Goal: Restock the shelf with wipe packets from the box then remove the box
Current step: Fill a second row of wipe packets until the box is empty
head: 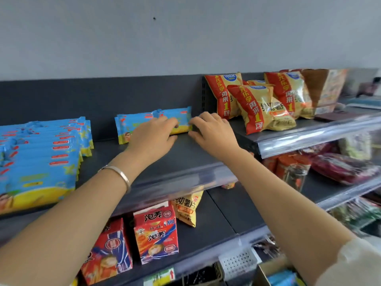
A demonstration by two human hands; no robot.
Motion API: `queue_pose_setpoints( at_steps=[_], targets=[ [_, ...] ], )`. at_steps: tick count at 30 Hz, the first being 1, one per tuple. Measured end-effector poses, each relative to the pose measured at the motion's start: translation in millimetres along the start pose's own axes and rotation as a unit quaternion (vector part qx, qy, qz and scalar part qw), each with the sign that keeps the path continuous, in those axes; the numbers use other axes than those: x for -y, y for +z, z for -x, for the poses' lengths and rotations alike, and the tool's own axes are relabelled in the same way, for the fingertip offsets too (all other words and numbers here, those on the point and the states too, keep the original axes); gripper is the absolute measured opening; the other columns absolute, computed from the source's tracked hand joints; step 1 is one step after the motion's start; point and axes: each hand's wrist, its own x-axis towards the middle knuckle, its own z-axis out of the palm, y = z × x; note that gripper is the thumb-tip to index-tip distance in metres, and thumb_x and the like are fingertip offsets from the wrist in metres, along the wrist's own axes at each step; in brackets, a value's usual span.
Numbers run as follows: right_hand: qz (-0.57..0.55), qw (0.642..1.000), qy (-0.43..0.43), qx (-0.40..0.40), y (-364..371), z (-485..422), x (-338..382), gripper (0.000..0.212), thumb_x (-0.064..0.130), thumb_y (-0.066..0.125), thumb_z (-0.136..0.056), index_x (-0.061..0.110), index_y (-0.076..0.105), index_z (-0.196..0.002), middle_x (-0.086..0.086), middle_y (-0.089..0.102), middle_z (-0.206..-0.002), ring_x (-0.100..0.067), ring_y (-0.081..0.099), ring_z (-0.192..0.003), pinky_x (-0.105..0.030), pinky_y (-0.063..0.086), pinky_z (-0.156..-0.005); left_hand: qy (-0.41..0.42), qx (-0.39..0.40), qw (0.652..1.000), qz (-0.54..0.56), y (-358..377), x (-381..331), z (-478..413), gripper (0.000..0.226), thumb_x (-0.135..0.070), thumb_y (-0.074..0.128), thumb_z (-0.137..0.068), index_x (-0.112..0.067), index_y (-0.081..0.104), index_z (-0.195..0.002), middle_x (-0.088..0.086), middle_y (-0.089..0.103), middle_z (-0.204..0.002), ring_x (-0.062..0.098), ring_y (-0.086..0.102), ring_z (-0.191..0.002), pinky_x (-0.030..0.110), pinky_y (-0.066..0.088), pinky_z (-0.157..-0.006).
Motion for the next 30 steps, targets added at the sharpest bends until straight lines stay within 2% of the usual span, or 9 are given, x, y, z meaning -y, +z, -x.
queue_pose_setpoints(
  at_steps=[3,5,8,12,17,22,27,30],
  targets=[
    [0.006,1.000,0.021,-0.016,-12,58,-15,0.035,0.036,0.051,-0.090,0.016,0.063,-0.116,-0.008,0.061,-0.110,-0.035,0.056,-0.102,-0.045,0.045,-0.078,0.073,-0.026,0.996,0.041,1,-32,26,0.029,-0.031,0.052,-0.093,-0.019,0.053,-0.119,0.000,0.060,-0.112,0.024,0.054,-0.106,0.035,0.042,-0.076],
    [0.015,0.999,0.050,-0.006,-19,99,-29,0.035,0.034,0.051,-0.088,0.013,0.065,-0.112,-0.009,0.063,-0.106,-0.036,0.059,-0.096,-0.044,0.047,-0.075,0.112,-0.011,0.991,0.072,7,-62,39,0.031,-0.031,0.051,-0.093,-0.019,0.051,-0.122,0.001,0.058,-0.112,0.024,0.053,-0.106,0.037,0.041,-0.078],
    [0.051,0.993,0.104,0.036,-33,155,-49,0.028,0.026,0.059,-0.088,0.013,0.064,-0.113,-0.011,0.062,-0.109,-0.038,0.057,-0.102,-0.044,0.045,-0.077,0.172,0.019,0.981,0.086,25,-114,53,0.032,-0.032,0.046,-0.095,-0.018,0.050,-0.124,0.004,0.057,-0.114,0.026,0.052,-0.109,0.037,0.040,-0.080],
    [0.078,0.979,0.169,0.088,-51,223,-78,0.028,0.027,0.058,-0.091,0.015,0.062,-0.116,-0.011,0.059,-0.114,-0.036,0.053,-0.107,-0.046,0.044,-0.082,0.227,0.049,0.966,0.116,48,-173,69,0.033,-0.033,0.047,-0.095,-0.021,0.048,-0.126,0.003,0.057,-0.120,0.026,0.051,-0.114,0.037,0.040,-0.084],
    [0.101,0.956,0.228,0.154,-58,304,-113,0.033,0.030,0.055,-0.093,0.019,0.058,-0.124,-0.008,0.057,-0.119,-0.034,0.051,-0.113,-0.044,0.045,-0.088,0.292,0.093,0.943,0.129,85,-233,88,0.032,-0.034,0.046,-0.095,-0.020,0.049,-0.124,0.001,0.058,-0.117,0.024,0.053,-0.111,0.038,0.041,-0.084],
    [0.077,0.938,0.266,0.206,-41,363,-155,0.031,0.031,0.054,-0.093,0.022,0.056,-0.123,-0.006,0.056,-0.123,-0.033,0.053,-0.113,-0.045,0.048,-0.087,0.306,0.172,0.928,0.125,136,-285,99,0.033,-0.035,0.044,-0.096,-0.022,0.046,-0.126,-0.001,0.055,-0.120,0.022,0.050,-0.115,0.035,0.038,-0.089],
    [0.037,0.910,0.294,0.289,-17,408,-205,0.036,0.034,0.049,-0.095,0.024,0.049,-0.131,-0.003,0.053,-0.123,-0.029,0.049,-0.116,-0.041,0.046,-0.091,0.275,0.256,0.922,0.098,190,-320,106,0.033,-0.037,0.045,-0.096,-0.024,0.046,-0.125,-0.003,0.055,-0.124,0.021,0.049,-0.119,0.036,0.039,-0.092],
    [0.009,0.891,0.295,0.345,4,426,-229,0.038,0.034,0.049,-0.096,0.025,0.047,-0.133,-0.004,0.051,-0.123,-0.028,0.049,-0.116,-0.038,0.046,-0.089,0.250,0.305,0.915,0.087,217,-339,109,0.029,-0.037,0.046,-0.095,-0.024,0.048,-0.121,-0.003,0.056,-0.123,0.021,0.050,-0.118,0.036,0.041,-0.091]
  ],
)
